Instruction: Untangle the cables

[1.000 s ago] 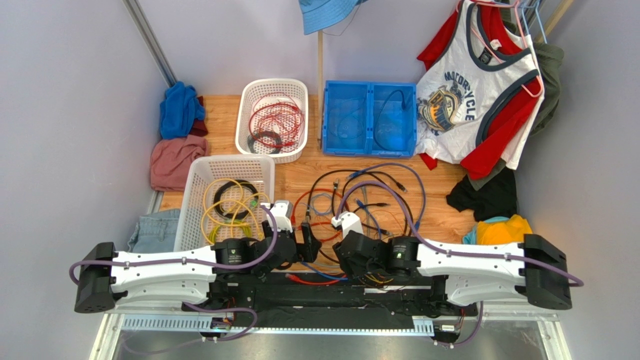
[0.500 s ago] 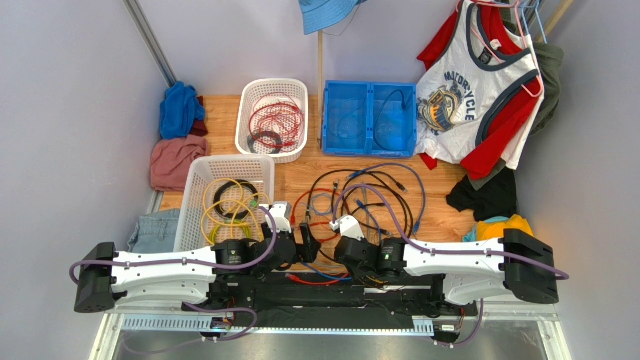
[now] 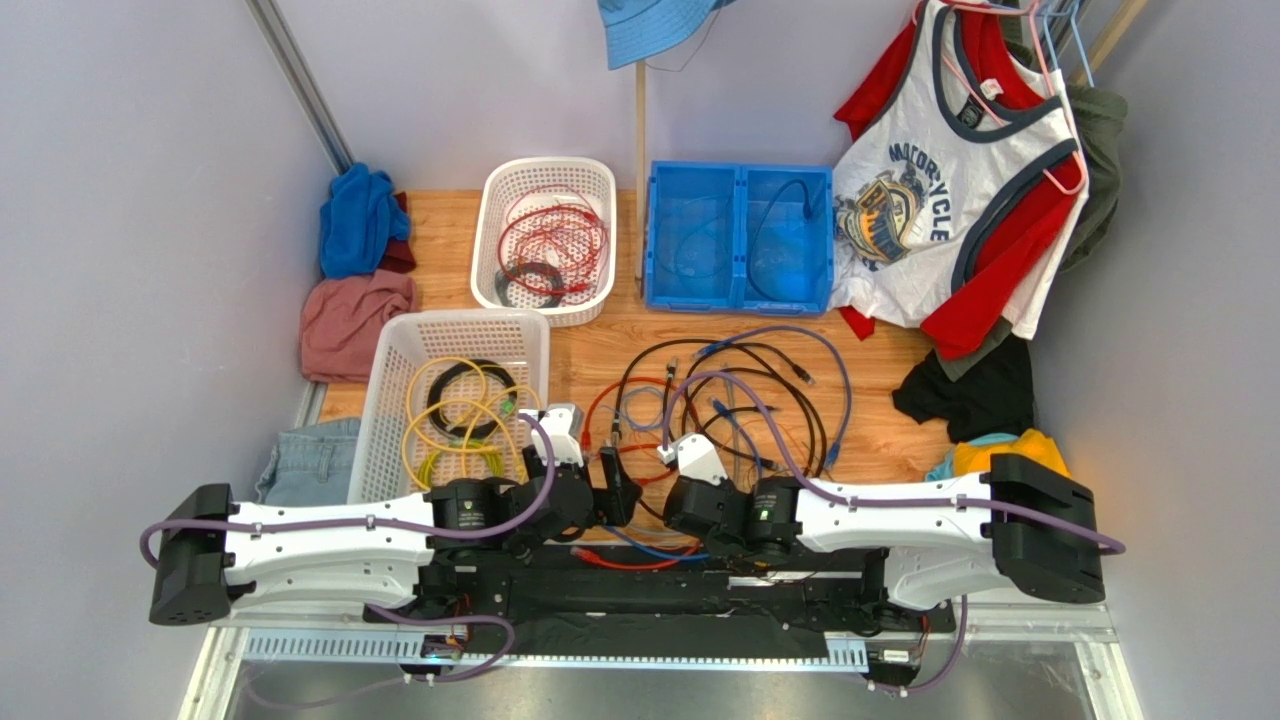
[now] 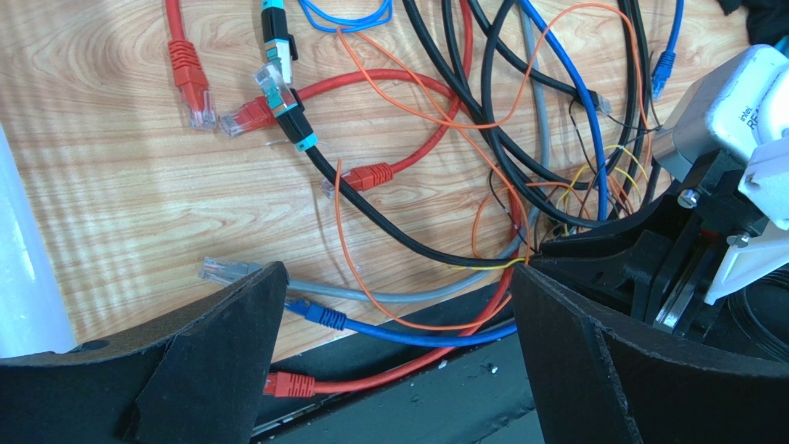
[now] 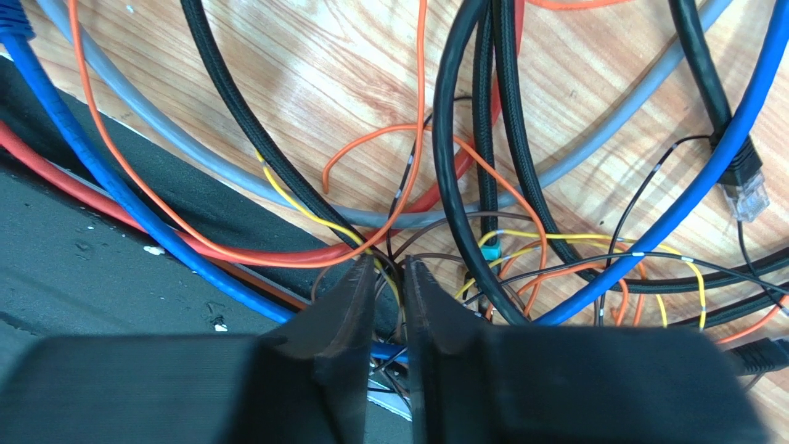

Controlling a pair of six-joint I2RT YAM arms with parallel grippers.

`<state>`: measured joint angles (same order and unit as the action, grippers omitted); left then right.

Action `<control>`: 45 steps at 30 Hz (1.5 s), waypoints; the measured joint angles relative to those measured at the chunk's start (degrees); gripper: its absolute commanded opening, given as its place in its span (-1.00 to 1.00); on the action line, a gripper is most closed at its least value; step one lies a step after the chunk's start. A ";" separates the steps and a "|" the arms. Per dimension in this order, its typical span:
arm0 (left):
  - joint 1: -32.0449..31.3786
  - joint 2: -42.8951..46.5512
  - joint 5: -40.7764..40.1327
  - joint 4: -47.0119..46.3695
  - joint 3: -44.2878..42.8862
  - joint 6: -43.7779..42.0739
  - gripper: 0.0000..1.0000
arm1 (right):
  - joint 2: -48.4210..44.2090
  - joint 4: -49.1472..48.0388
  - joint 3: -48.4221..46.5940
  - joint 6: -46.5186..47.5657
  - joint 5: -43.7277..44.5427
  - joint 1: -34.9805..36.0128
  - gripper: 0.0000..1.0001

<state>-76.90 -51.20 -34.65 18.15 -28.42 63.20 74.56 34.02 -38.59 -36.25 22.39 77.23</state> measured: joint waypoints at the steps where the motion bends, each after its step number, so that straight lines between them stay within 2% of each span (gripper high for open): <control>1: 0.00 0.11 -0.04 0.04 0.00 0.00 0.98 | 0.00 0.04 -0.09 0.00 0.00 0.00 -0.53; 3: 0.00 0.26 -0.15 0.07 0.00 0.00 0.98 | 0.02 0.02 -0.17 0.07 -0.02 0.00 -0.65; 5: 0.00 0.31 -0.17 0.07 0.00 0.02 0.98 | 0.37 0.00 -0.17 0.04 0.00 0.00 -0.95; 6: 0.00 0.31 -0.17 0.07 0.00 0.02 0.98 | 0.74 -0.02 -0.17 -0.07 0.02 0.00 -1.00; 11: 0.00 0.37 -0.22 0.22 0.00 0.17 0.98 | 1.66 0.74 -1.55 -0.02 0.61 0.02 -1.00; 14: 0.00 1.44 -0.57 0.98 0.02 0.52 0.98 | -1.46 2.56 -3.48 0.72 1.51 0.22 -1.00; 21: 0.00 8.68 -3.61 2.58 1.62 1.22 0.98 | -16.48 1.18 -18.01 8.02 4.83 -0.15 -1.00; 27: 0.00 14.53 -7.10 4.55 1.99 1.20 0.98 | -18.53 -1.11 -26.12 12.90 5.16 -4.02 -1.00; 34: 0.00 17.14 -10.08 5.73 1.99 0.76 0.98 | -17.73 -1.42 -26.64 15.85 5.77 -7.96 -1.00; 37: 0.00 16.61 -10.47 5.90 1.99 0.74 0.98 | -19.32 -2.73 -22.23 15.04 4.70 -15.96 -1.00; 40: 0.00 15.47 -10.47 5.90 1.99 0.76 0.98 | -20.57 -3.04 -15.37 13.11 3.15 -25.07 -0.52; 41: 0.00 14.95 -10.45 5.90 1.99 0.76 0.98 | -20.55 -2.97 -12.79 12.41 2.54 -28.00 -0.29; 45: 0.00 13.18 -10.27 5.84 1.99 0.74 0.98 | -18.47 -1.51 -6.32 10.62 -0.52 -34.56 -0.03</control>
<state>-76.90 -38.02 -44.93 23.99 -26.44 63.94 56.10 32.51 -44.91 -25.63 21.87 42.68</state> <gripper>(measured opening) 0.990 0.414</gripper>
